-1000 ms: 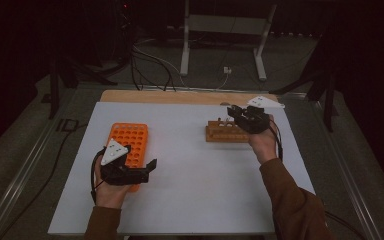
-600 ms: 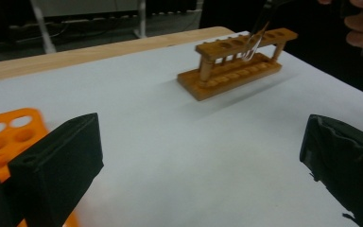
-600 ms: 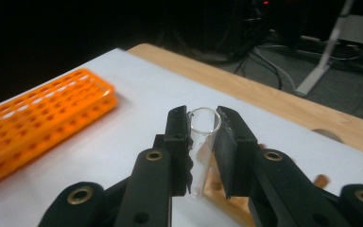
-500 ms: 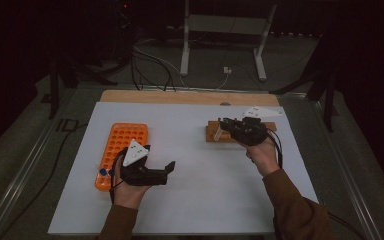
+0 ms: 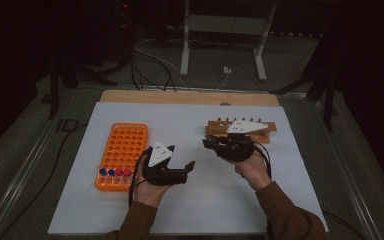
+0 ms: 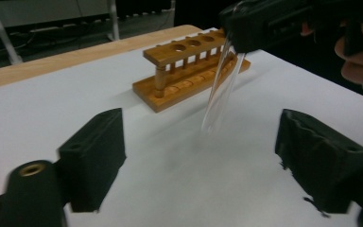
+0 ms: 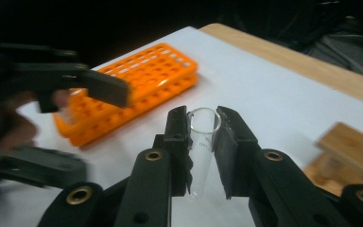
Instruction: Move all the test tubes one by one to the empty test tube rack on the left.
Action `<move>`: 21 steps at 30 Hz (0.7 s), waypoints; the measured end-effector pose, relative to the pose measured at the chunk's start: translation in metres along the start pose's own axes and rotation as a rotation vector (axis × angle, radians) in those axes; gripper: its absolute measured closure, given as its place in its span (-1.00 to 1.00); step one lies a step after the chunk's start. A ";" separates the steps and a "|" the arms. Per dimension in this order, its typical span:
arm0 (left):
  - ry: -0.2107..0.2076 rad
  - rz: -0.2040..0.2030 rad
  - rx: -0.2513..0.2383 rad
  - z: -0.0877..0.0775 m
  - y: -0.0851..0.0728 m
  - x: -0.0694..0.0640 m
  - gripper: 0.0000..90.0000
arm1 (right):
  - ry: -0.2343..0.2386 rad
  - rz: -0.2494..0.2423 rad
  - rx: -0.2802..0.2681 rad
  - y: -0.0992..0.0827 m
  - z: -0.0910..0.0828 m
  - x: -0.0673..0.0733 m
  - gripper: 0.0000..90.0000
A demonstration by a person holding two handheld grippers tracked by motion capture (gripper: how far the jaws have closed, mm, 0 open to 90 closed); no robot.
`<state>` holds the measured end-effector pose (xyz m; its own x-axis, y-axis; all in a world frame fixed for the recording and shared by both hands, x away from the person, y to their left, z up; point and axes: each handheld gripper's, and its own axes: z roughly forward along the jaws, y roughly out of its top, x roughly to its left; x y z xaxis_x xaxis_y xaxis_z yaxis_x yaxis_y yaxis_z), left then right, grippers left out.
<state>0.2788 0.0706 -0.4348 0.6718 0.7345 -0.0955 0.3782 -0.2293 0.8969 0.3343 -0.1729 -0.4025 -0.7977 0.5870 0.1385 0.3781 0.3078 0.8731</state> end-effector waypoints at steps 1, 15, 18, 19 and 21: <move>-0.003 0.002 0.000 0.002 0.001 -0.001 -0.52 | 0.011 -0.002 0.003 0.000 0.002 0.003 0.69; -0.051 0.058 0.034 0.016 0.001 -0.005 0.45 | 0.103 -0.015 0.035 0.001 0.016 0.025 0.69; -0.060 0.076 0.028 0.015 0.001 -0.005 0.62 | 0.108 -0.019 0.040 0.001 0.019 0.027 0.69; -0.064 0.081 0.029 0.015 0.001 -0.005 0.66 | 0.111 -0.018 0.040 0.000 0.019 0.027 0.69; -0.069 0.082 0.022 0.014 0.001 -0.005 0.69 | 0.116 -0.013 0.038 0.000 0.019 0.027 0.68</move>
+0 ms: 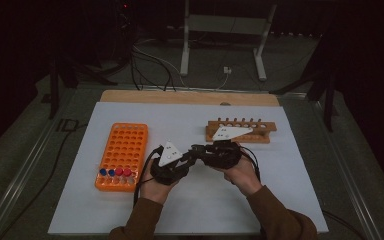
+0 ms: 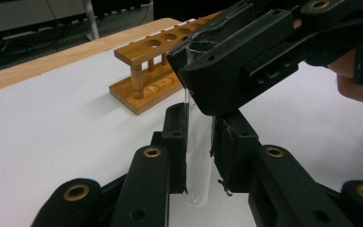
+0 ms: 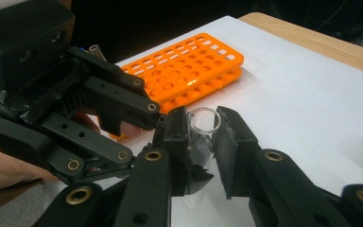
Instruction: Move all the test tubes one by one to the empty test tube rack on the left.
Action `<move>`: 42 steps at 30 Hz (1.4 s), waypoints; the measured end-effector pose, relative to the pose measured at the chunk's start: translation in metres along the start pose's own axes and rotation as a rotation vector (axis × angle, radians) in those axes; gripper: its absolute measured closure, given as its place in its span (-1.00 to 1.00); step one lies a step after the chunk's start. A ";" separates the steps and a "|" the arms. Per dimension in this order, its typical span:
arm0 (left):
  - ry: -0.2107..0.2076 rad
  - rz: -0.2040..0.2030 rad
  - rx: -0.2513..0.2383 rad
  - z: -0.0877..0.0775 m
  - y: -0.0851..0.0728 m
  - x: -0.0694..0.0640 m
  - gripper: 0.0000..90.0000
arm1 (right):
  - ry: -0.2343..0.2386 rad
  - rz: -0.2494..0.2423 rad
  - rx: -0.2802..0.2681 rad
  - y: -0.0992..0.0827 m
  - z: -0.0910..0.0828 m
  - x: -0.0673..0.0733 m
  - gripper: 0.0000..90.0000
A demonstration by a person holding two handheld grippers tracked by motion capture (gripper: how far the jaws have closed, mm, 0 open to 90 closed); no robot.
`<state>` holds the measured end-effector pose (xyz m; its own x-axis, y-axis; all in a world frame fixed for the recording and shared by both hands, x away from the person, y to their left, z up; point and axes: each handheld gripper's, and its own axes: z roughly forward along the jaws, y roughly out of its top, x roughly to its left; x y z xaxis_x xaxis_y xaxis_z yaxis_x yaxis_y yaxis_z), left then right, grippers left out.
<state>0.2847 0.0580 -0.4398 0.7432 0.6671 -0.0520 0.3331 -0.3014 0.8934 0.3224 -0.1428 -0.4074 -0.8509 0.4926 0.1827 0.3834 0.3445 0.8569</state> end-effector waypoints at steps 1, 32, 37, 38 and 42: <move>0.003 0.000 -0.003 -0.001 0.000 0.000 0.69 | 0.003 -0.002 -0.003 0.000 -0.001 0.000 0.65; 0.216 -0.100 -0.148 -0.115 -0.013 0.064 0.69 | -0.352 0.059 -0.103 -0.054 -0.073 -0.052 -1.00; 0.264 -0.121 -0.168 -0.136 -0.021 0.075 0.69 | -0.375 0.068 -0.111 -0.062 -0.083 -0.055 -1.00; 0.273 -0.122 -0.170 -0.140 -0.023 0.077 0.69 | -0.378 0.072 -0.109 -0.063 -0.085 -0.056 -1.00; 0.309 -0.134 -0.176 -0.155 -0.029 0.083 0.69 | -0.395 0.087 -0.116 -0.071 -0.093 -0.058 -1.00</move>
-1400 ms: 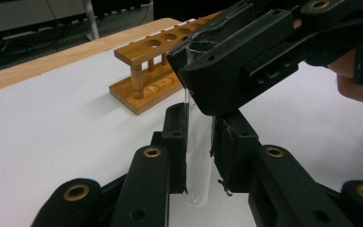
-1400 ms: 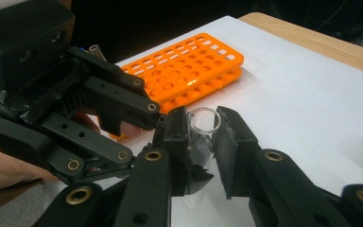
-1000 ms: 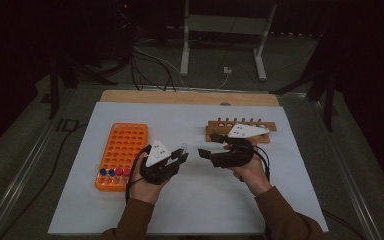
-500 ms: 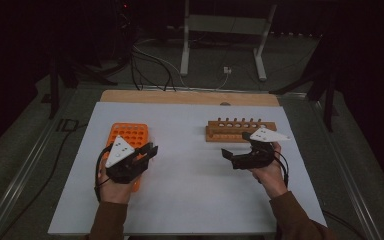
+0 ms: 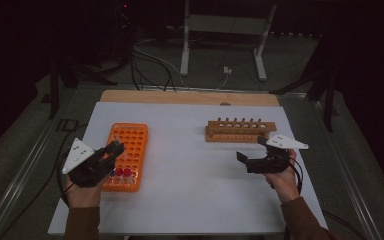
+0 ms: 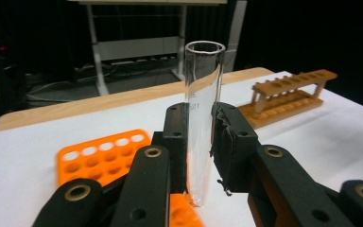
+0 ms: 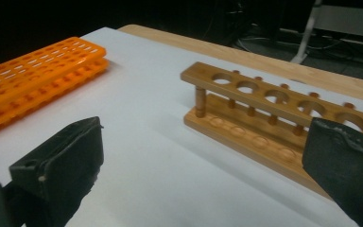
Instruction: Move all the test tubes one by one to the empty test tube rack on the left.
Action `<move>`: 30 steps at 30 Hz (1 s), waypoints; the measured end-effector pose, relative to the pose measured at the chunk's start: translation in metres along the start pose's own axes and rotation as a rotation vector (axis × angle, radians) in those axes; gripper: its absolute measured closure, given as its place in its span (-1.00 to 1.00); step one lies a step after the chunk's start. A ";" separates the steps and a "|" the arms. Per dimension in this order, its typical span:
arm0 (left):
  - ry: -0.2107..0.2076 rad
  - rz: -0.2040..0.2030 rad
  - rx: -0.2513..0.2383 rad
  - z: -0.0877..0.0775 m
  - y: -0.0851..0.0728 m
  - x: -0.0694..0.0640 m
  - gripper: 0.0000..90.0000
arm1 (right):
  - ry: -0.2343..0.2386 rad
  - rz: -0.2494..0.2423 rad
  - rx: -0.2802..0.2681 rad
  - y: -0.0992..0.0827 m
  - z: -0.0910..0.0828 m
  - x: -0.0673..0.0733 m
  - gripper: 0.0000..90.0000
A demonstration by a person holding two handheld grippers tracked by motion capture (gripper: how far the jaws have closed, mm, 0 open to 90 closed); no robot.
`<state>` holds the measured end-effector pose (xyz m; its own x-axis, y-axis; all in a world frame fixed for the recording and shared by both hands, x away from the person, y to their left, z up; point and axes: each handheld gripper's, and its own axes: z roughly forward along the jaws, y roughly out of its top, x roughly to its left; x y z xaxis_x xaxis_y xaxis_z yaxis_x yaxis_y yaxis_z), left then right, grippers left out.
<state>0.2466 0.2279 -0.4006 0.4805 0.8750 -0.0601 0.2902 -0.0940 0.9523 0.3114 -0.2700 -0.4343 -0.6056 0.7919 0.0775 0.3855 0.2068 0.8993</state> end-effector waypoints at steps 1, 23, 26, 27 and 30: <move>0.009 -0.001 0.001 -0.003 -0.001 0.002 0.69 | -0.005 0.006 -0.003 -0.001 -0.002 -0.002 -1.00; 0.120 -0.050 -0.006 -0.046 -0.037 0.031 0.69 | -0.064 0.054 -0.019 -0.021 -0.023 -0.020 -1.00; 0.118 -0.049 0.007 -0.047 -0.041 0.031 0.69 | -0.067 0.061 -0.023 -0.024 -0.025 -0.020 -1.00; 0.118 -0.047 0.010 -0.048 -0.042 0.030 0.69 | -0.068 0.065 -0.023 -0.025 -0.026 -0.020 -1.00; 0.122 -0.052 0.012 -0.049 -0.047 0.031 0.69 | -0.070 0.064 -0.025 -0.027 -0.027 -0.021 -1.00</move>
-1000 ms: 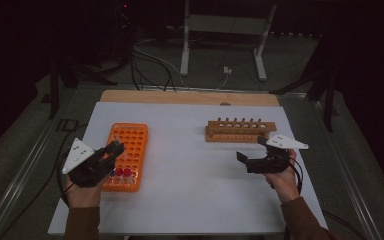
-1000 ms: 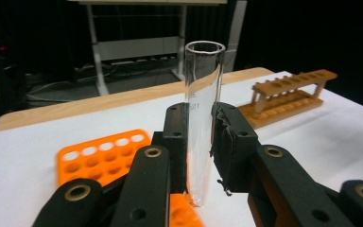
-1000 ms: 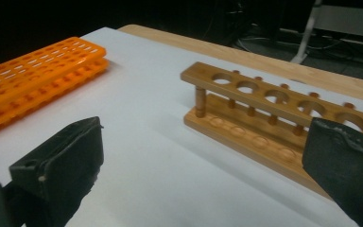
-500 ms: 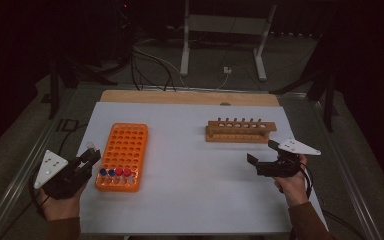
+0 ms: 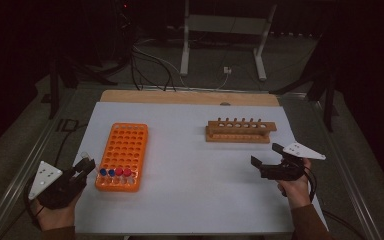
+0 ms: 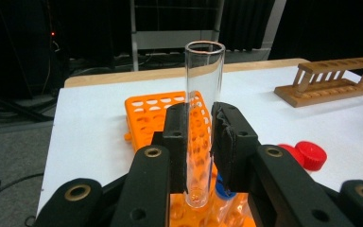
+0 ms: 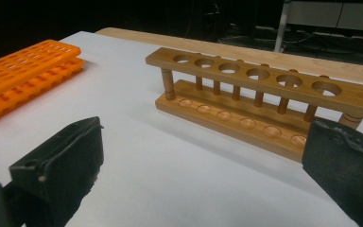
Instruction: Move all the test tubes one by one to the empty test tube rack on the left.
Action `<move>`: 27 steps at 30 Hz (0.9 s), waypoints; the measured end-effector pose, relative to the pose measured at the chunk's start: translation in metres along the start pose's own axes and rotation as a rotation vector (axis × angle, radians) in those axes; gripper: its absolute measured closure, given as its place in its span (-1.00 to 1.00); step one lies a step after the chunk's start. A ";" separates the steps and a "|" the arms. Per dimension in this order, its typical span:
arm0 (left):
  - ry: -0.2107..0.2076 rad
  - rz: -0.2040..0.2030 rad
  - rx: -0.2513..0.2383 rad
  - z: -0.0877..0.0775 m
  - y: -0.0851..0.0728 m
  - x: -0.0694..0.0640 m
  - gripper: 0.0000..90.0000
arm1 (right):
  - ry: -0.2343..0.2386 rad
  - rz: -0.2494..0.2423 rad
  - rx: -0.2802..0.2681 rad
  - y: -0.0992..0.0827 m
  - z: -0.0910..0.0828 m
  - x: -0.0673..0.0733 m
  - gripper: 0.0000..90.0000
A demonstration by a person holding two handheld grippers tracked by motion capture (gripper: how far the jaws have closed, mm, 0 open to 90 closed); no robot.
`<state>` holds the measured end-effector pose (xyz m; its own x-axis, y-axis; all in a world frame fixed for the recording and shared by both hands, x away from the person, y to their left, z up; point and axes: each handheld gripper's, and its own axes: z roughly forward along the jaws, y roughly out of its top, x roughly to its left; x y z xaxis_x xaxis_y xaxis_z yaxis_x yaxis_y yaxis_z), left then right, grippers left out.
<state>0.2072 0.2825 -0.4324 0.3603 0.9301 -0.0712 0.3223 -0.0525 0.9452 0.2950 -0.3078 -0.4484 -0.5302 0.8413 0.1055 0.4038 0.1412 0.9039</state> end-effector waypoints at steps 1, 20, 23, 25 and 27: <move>0.003 0.001 0.002 0.000 -0.002 0.000 0.69 | -0.001 0.004 -0.001 0.000 0.000 0.000 -1.00; 0.018 -0.001 0.067 0.011 -0.031 0.003 0.69 | 0.001 0.005 -0.011 -0.002 -0.001 0.002 -1.00; 0.013 -0.014 0.071 0.012 -0.034 0.004 0.69 | 0.000 0.005 -0.015 -0.002 -0.002 0.002 -1.00; 0.002 -0.019 0.076 0.013 -0.036 0.004 0.69 | -0.002 0.006 -0.014 -0.002 -0.002 0.001 -1.00; 0.006 -0.005 0.095 0.014 -0.038 0.003 0.69 | -0.002 0.005 -0.013 -0.003 -0.002 0.002 -1.00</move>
<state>0.2084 0.2817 -0.4730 0.3531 0.9326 -0.0740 0.4056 -0.0813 0.9104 0.2916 -0.3078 -0.4500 -0.5270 0.8429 0.1091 0.3968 0.1305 0.9086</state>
